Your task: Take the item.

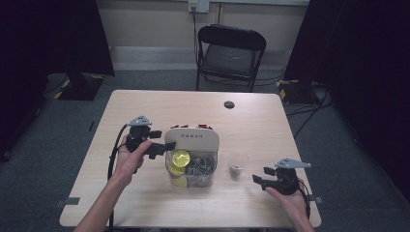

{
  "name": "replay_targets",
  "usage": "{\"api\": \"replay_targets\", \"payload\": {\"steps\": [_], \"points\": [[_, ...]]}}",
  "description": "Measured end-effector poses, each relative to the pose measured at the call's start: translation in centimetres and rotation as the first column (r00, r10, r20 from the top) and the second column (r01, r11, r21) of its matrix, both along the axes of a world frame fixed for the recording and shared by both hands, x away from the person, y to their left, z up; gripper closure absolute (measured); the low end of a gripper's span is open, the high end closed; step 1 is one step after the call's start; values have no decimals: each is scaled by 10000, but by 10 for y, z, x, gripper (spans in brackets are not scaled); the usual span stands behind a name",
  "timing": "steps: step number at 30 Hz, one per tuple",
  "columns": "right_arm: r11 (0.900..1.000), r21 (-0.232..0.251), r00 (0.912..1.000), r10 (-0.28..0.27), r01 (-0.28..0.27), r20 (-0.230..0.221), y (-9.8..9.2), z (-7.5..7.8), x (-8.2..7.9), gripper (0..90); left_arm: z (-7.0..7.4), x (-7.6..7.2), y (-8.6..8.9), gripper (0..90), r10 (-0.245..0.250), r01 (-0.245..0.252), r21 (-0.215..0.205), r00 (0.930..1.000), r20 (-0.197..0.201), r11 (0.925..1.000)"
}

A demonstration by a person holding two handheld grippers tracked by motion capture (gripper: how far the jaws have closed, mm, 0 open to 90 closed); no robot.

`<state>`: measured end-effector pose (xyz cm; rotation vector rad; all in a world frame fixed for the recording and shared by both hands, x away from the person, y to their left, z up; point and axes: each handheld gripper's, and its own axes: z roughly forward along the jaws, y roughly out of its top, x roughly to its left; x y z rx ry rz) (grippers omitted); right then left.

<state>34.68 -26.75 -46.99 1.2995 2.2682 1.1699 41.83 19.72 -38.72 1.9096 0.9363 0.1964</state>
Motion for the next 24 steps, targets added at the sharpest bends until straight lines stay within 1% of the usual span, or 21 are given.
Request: {"api": "replay_targets", "payload": {"steps": [2, 4, 5, 6, 9, 10, 13, 15, 16, 18, 20, 23, 24], "points": [[9997, -189, 9998, -151, 149, -94, 0, -4, 2, 340, 1, 0, 3, 161, 14, -14, -37, 10000, 29, 10000], [9991, -337, 9996, -262, 258, -114, 1, -7, 3, 313, 2, -1, 5, 161, 94, -93, -174, 10000, 27, 9998], [9987, -435, 9996, -261, 256, -117, 1, -8, 4, 306, 3, -1, 7, 161, 132, -131, -161, 9999, 31, 9998], [9980, -549, 9993, -319, 307, -211, 2, -10, 4, 296, 3, -1, 8, 163, 144, -143, -197, 9999, 44, 9997], [9951, -858, 9978, -527, 492, -393, 3, -15, 7, 283, 6, -2, 12, 173, 38, -38, -304, 10000, 8, 9995], [9944, -909, 9972, -591, 548, -455, 3, -15, 7, 280, 7, -3, 14, 173, 16, -15, -400, 10000, 29, 9992], [9906, -1123, 9953, -844, 786, -474, 3, -17, 9, 247, 12, -4, 20, 175, -150, 156, -467, 9998, 136, 9988], [9889, -1230, 9946, -902, 833, -517, 3, -19, 10, 231, 14, -3, 23, 177, -158, 166, -516, 9998, 157, 9985], [9872, -1329, 9941, -953, 878, -513, 3, -20, 10, 222, 14, -3, 25, 177, -130, 137, -542, 9998, 146, 9984], [9864, -1366, 9940, -991, 919, -464, 3, -21, 11, 203, 15, -2, 30, 177, -41, 48, -632, 9999, 119, 9980], [9844, -1506, 9945, -977, 911, -368, 4, -21, 10, 199, 15, -1, 35, 177, 87, -81, -840, 9999, 63, 9964], [9827, -1590, 9949, -991, 948, -193, 6, -23, 9, 183, 15, 3, 39, 175, 328, -325, -767, 9995, 34, 9965], [9824, -1585, 9947, -1020, 987, -129, 6, -24, 8, 177, 15, 4, 40, 175, 381, -377, -811, 9993, 35, 9960]]}}
